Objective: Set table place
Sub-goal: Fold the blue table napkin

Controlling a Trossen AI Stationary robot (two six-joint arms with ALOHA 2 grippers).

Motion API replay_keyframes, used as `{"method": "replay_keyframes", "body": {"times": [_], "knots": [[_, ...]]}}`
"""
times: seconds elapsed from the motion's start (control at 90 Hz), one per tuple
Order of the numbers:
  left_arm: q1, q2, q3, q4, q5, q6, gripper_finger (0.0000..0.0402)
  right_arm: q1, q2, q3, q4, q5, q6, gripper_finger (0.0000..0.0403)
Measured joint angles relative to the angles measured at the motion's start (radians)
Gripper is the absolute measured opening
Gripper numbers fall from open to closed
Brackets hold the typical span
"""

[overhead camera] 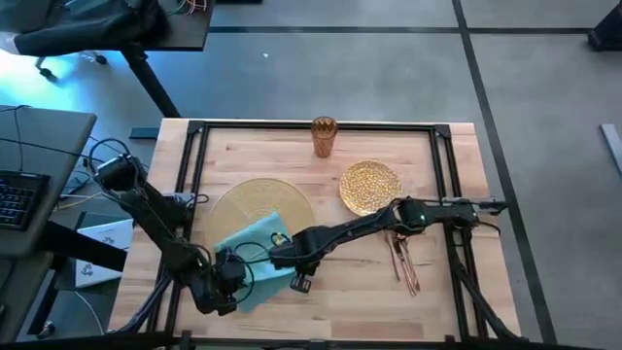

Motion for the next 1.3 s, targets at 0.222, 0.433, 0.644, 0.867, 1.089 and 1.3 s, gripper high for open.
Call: {"method": "replay_keyframes", "body": {"times": [0.222, 0.433, 0.644, 0.867, 1.089, 1.3], "knots": [[0.000, -0.002, 0.000, 0.002, 0.009, 0.007, 0.0019, 0.001, 0.004, 0.000, 0.002, -0.001, -0.015, 0.0001], [0.000, -0.028, 0.000, -0.015, 0.149, -0.050, 0.0064, 0.000, 0.013, 0.000, 0.002, -0.047, -0.012, 0.0042], [-0.003, -0.124, 0.000, -0.072, 0.289, -0.141, 0.0080, -0.012, 0.006, 0.000, -0.053, -0.177, -0.084, 0.0124], [-0.043, -0.217, 0.002, -0.142, 0.235, -0.203, 0.0071, -0.013, -0.052, 0.001, -0.060, -0.108, -0.173, 0.0176], [-0.046, -0.187, 0.001, -0.160, 0.160, -0.117, 0.0061, 0.015, -0.037, 0.000, 0.106, -0.059, -0.243, 0.0167], [-0.042, -0.152, 0.001, -0.150, 0.194, -0.144, 0.0057, 0.031, -0.031, 0.000, 0.104, 0.028, -0.272, 0.0134]]}}
